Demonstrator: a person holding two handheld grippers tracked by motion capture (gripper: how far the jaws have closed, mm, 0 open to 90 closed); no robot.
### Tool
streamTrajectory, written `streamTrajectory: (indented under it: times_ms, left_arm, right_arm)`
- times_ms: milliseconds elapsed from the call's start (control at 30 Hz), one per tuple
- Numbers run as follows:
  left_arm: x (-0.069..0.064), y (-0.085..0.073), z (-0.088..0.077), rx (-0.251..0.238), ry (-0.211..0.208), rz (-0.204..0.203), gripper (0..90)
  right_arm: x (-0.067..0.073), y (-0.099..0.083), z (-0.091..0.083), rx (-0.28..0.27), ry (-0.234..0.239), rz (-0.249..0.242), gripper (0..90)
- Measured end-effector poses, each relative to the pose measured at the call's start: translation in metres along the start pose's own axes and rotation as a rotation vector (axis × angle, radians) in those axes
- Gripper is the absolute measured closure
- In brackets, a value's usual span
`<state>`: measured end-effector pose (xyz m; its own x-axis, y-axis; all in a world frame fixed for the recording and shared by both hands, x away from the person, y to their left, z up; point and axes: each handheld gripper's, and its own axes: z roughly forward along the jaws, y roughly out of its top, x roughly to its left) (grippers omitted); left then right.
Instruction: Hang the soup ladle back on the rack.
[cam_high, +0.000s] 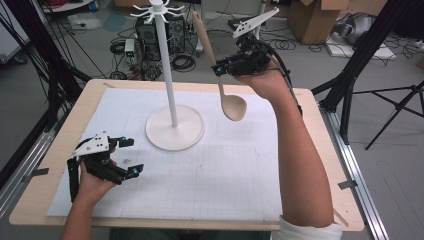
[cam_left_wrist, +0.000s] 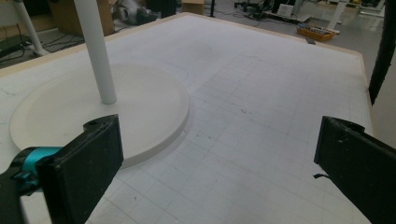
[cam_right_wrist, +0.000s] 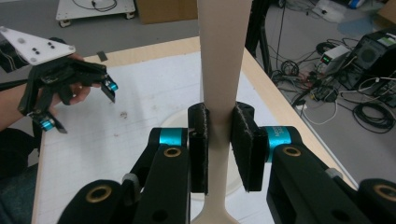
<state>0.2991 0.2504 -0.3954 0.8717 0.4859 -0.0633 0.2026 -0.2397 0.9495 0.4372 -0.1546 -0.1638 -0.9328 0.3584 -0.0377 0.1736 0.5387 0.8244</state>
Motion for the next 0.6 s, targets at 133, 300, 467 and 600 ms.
streamTrajectory:
  times_ms: [133, 300, 467, 600]
  left_arm:
    - [0.000, 0.001, -0.001, -0.010, 0.006, -0.003, 1.7]
    - [0.000, 0.001, -0.003, -0.014, 0.004, -0.002, 1.7]
    - [0.000, 0.001, -0.003, -0.016, 0.004, -0.004, 1.7]
    - [0.001, 0.001, -0.003, -0.017, 0.005, -0.004, 1.6]
  right_arm:
    - [-0.002, 0.007, 0.006, 0.005, 0.008, -0.002, 77.3]
    - [-0.003, 0.013, 0.013, 0.009, 0.017, 0.000, 77.3]
    - [-0.006, 0.014, 0.016, 0.011, 0.020, 0.008, 77.3]
    - [-0.009, 0.013, 0.017, 0.013, 0.021, 0.011, 77.3]
